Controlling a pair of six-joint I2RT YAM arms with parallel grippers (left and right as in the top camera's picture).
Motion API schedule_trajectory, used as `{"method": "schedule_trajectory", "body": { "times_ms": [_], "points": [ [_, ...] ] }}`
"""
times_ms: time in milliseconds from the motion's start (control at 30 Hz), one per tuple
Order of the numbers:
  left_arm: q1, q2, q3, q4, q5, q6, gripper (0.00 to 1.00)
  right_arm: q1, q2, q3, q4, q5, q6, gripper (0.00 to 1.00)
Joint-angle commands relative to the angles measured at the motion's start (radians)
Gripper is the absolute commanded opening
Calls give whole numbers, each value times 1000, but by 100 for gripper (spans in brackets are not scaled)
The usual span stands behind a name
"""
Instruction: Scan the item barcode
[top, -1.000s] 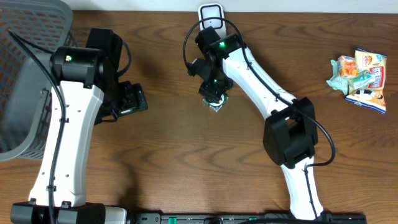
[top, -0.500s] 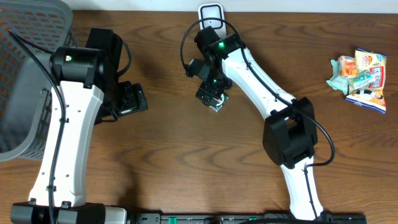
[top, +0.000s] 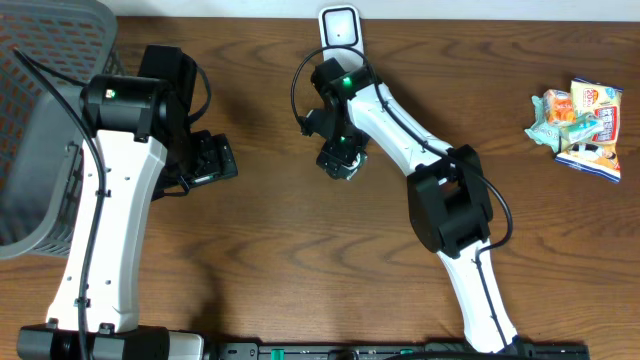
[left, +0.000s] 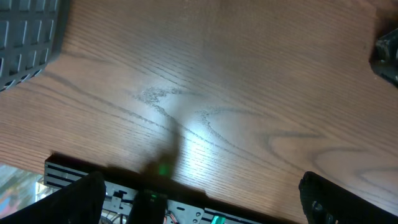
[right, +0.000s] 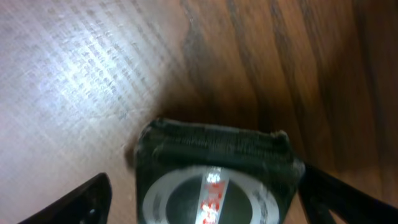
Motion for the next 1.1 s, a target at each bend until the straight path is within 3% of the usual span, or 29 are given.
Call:
{"method": "schedule_trajectory", "body": {
  "times_ms": [0,133,633,800,1067],
  "points": [
    [2,4,-1,-3,-13,-2,98,-4,20,0,23,5,40,84],
    [2,4,-1,-3,-13,-2,98,-4,21,0,65,1,128,74],
    [2,4,-1,-3,-13,-2,98,-1,53,-1,52,-11,152,73],
    [2,4,-1,-3,-13,-2,97,-1,55,-1,30,-10,152,56],
    [2,4,-1,-3,-13,-2,98,0,48,4,-7,-11,190,56]
  ]
}}
